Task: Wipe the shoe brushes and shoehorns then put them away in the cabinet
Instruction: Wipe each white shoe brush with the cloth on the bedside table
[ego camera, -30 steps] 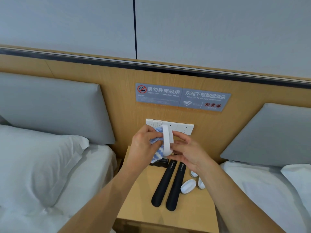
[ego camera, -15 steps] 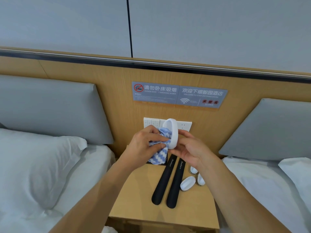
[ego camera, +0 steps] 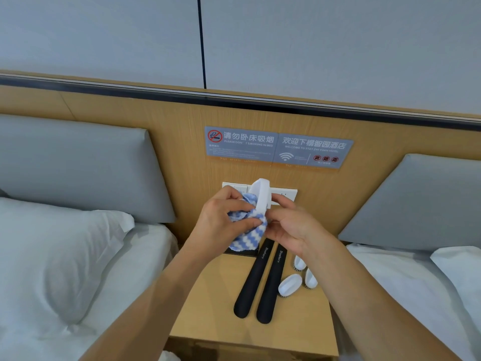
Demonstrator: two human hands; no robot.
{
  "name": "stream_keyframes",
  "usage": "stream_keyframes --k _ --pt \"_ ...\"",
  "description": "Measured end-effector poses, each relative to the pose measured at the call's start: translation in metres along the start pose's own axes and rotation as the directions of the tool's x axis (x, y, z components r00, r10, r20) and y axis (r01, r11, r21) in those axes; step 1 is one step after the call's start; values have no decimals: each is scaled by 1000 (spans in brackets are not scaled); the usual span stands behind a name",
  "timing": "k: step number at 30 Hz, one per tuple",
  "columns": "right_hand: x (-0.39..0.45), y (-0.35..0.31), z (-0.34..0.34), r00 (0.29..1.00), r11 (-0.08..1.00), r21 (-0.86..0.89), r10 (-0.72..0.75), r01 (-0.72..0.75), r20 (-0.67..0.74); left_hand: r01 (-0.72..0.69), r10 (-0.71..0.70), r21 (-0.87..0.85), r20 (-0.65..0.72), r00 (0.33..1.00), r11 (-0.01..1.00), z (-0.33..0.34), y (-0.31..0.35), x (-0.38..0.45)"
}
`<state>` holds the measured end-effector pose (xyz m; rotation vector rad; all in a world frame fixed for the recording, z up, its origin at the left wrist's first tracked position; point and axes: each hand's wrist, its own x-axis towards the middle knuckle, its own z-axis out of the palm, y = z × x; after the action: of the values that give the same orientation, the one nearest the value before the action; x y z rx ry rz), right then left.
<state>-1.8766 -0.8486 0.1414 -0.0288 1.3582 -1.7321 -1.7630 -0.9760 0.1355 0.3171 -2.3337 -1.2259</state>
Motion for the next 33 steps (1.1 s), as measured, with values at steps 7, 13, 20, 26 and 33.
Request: stream_keyframes --k 7,13,20,26,33 --pt "-8 6 7 983 958 -223 -182 179 10 227 -223 -209 44 974 951 -16 10 21" --pt "-7 1 5 962 939 -237 -268 249 -50 278 -248 -125 211 946 953 -22 9 18" --pt "-8 1 1 958 902 -336 -287 270 -3 396 -351 -304 194 916 866 -17 12 16" --pt "-9 15 4 940 853 -403 -330 334 80 632 -565 -399 285 774 664 -29 22 42" --pt "-8 21 -1 890 618 -680 -442 396 117 714 -695 -191 166 700 674 -28 18 61"
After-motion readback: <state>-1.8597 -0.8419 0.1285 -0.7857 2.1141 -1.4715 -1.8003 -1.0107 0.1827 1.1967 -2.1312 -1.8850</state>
